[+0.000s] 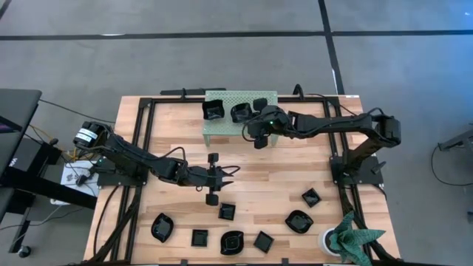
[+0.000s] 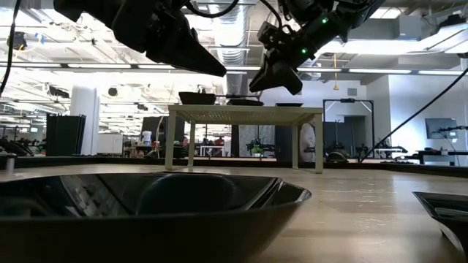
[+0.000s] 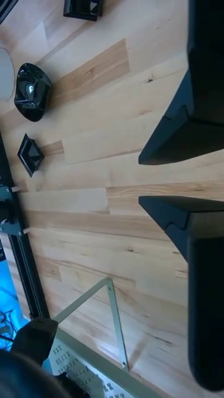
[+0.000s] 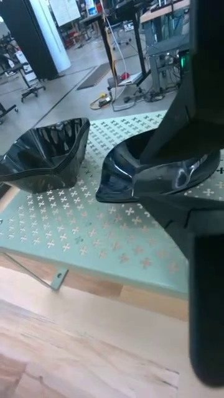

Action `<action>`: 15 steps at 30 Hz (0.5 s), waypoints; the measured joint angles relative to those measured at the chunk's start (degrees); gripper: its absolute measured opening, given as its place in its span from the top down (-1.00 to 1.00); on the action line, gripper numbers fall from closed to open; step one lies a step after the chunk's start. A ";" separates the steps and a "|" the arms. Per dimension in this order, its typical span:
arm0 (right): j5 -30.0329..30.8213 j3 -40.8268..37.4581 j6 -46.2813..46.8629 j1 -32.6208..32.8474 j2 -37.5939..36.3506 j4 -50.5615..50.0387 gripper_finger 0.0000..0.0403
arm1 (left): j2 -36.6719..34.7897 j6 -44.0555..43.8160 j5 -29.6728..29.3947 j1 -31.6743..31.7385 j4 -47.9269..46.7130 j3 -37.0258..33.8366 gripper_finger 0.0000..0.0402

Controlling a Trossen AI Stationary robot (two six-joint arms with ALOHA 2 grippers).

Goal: Pick & Place Mini shaped plates
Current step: Stack the leaf-shaped plate on the leaf-shaped plate on the shelf, then stack the square plate on the square plate on the shelf

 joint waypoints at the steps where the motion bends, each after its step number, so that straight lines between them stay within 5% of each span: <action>1: 0.06 0.00 0.00 0.00 0.00 0.02 0.56 | 0.00 0.00 0.00 0.01 0.00 0.00 0.54; 11: 8.84 0.04 0.55 9.54 -3.62 -3.94 0.40 | 0.00 -4.30 0.36 -0.11 0.15 0.00 0.54; 15: 8.88 0.02 2.90 15.61 -6.52 -10.01 0.40 | -0.02 -8.38 6.86 -0.23 0.93 0.00 0.54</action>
